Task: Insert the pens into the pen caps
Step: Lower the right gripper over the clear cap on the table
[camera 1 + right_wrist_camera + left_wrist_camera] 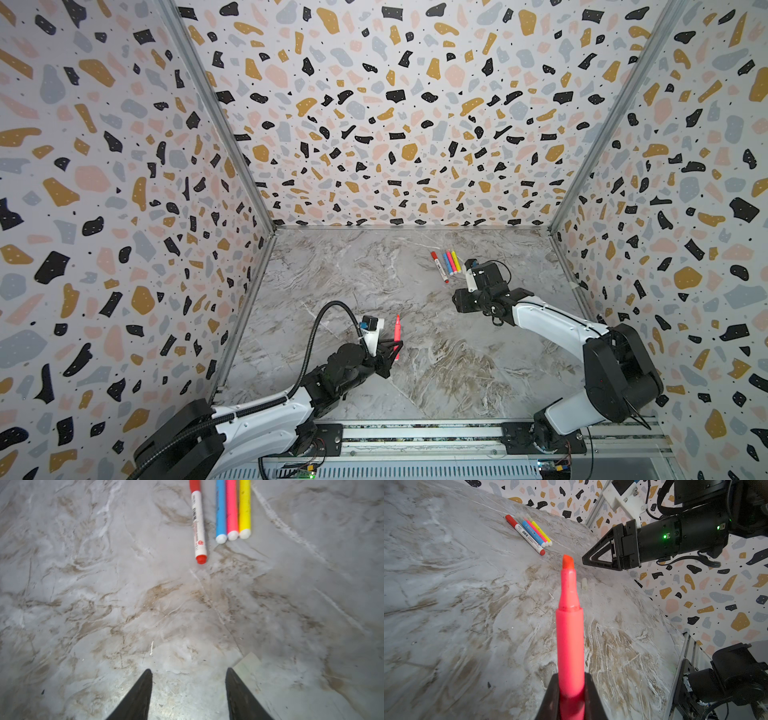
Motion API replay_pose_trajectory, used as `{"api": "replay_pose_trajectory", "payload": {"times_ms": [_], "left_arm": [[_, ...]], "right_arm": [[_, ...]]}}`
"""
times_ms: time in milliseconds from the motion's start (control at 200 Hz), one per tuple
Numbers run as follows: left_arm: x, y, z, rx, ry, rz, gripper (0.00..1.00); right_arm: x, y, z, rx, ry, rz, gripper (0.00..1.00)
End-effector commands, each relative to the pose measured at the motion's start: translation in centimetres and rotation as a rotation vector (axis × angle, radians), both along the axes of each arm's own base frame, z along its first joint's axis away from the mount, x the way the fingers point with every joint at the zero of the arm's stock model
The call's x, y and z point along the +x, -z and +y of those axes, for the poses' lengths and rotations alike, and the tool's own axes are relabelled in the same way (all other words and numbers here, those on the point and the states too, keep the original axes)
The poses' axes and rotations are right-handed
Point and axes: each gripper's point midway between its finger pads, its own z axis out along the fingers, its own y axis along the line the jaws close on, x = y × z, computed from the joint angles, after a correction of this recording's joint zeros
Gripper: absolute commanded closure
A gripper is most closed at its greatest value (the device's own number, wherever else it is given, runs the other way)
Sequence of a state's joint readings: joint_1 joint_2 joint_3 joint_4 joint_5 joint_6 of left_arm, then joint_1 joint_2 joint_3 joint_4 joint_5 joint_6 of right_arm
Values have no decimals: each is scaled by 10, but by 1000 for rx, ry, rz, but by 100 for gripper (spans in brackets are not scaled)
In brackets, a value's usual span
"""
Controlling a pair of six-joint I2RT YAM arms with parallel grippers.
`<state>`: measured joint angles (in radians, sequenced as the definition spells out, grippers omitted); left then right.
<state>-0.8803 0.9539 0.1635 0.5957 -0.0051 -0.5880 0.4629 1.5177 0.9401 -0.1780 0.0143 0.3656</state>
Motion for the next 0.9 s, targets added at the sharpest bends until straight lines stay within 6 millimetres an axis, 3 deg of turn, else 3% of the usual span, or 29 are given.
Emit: {"api": "replay_pose_trajectory", "payload": {"times_ms": [0,210,896], "left_arm": [[-2,-8,-1,-30,10,-25,100],[-2,-9,-1,-29,10,-28,100],[0,-6,0,-4,0,-30,100]], "right_arm": [[0,5,-30,-21,174,57,41],[-2,33,-38,-28,256,149,42],[11,73,-30,-52,239,230,48]]}}
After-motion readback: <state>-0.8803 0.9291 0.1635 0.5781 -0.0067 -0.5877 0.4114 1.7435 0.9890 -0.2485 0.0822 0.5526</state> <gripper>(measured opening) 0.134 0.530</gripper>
